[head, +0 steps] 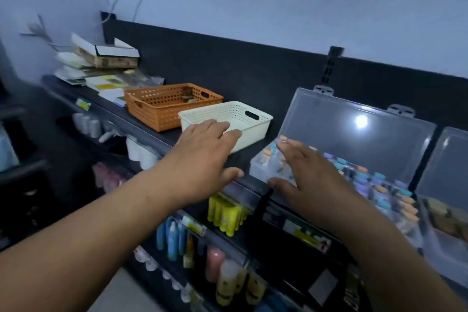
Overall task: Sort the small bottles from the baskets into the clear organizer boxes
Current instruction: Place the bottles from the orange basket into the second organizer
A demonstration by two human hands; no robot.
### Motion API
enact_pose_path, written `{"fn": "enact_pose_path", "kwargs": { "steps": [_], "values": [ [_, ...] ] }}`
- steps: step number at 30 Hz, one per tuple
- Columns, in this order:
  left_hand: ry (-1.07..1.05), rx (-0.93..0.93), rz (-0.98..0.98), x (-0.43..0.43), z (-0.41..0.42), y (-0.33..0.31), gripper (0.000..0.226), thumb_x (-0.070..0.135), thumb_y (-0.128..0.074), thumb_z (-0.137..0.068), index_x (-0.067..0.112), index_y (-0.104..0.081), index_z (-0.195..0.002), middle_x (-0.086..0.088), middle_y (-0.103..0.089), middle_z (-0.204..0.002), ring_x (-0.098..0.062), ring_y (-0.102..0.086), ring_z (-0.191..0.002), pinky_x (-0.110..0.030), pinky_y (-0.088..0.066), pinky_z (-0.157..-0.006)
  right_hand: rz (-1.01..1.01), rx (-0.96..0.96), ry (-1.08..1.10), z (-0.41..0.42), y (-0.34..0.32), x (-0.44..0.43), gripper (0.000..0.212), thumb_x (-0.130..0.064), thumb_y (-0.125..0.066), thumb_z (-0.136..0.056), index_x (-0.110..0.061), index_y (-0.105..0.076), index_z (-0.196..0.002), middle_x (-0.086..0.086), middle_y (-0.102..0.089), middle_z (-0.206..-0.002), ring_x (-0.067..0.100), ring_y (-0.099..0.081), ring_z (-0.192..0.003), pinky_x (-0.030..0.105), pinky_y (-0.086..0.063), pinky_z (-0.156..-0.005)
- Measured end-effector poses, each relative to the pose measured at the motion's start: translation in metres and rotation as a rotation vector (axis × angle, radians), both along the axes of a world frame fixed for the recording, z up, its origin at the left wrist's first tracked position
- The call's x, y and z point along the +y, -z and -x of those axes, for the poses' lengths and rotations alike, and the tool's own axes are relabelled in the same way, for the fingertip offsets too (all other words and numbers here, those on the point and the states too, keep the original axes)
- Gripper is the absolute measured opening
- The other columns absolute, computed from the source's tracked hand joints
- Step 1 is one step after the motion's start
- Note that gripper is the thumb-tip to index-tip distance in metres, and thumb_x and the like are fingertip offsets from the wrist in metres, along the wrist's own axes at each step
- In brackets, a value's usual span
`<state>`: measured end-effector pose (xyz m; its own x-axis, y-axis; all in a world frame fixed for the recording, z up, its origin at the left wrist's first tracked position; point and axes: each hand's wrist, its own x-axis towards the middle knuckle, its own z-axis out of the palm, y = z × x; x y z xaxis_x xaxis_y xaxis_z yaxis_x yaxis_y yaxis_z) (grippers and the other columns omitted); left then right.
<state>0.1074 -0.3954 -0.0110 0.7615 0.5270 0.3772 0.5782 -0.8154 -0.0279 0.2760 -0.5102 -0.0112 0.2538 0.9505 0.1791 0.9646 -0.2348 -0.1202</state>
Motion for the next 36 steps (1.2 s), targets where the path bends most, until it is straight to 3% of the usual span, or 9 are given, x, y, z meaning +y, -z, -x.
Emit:
{"fn": "enact_pose_path", "kwargs": {
  "steps": [12,20,26,36],
  "values": [
    [-0.155,-0.005,0.118,0.142,0.109,-0.014,0.077,0.06,-0.049,-0.086,0.026,-0.021,-0.149,0.001,-0.024,-0.155,-0.018,-0.02,-0.143,-0.036,-0.018,-0.117,0.049,-0.001,-0.065,0.075,-0.029,0.148,0.073,-0.05,-0.046,-0.095,-0.026,-0.01,-0.154,-0.003,-0.009,-0.162,0.015,-0.007,-0.148,0.033,-0.009,-0.119],
    [-0.181,0.007,0.109,0.248,0.094,-0.022,0.077,0.056,-0.054,-0.086,0.024,-0.022,-0.149,0.002,-0.03,-0.151,-0.018,-0.027,-0.139,-0.035,-0.025,-0.114,-0.026,0.067,-0.085,0.045,-0.037,0.265,0.069,-0.046,-0.056,-0.092,-0.027,-0.024,-0.151,-0.006,-0.025,-0.157,0.018,-0.028,-0.142,0.038,-0.03,-0.114],
    [-0.17,0.017,0.131,0.333,0.07,-0.027,0.074,0.052,-0.058,-0.086,0.025,-0.026,-0.147,-0.001,-0.039,-0.145,-0.02,-0.037,-0.132,-0.034,-0.034,-0.106,0.039,0.122,-0.058,0.018,-0.032,0.361,0.059,-0.048,-0.062,-0.086,-0.032,-0.04,-0.139,-0.006,-0.046,-0.138,0.016,-0.053,-0.116,0.041,-0.05,-0.093],
    [0.037,0.09,0.083,0.469,0.003,-0.016,0.066,0.046,-0.065,-0.081,0.027,-0.037,-0.138,0.0,-0.048,-0.133,-0.021,-0.047,-0.122,-0.04,-0.043,-0.1,0.119,0.122,0.041,0.008,-0.014,0.48,0.063,-0.046,-0.062,-0.088,-0.027,-0.038,-0.143,-0.001,-0.046,-0.137,0.02,-0.051,-0.118,0.034,-0.047,-0.091]
  ]
}}
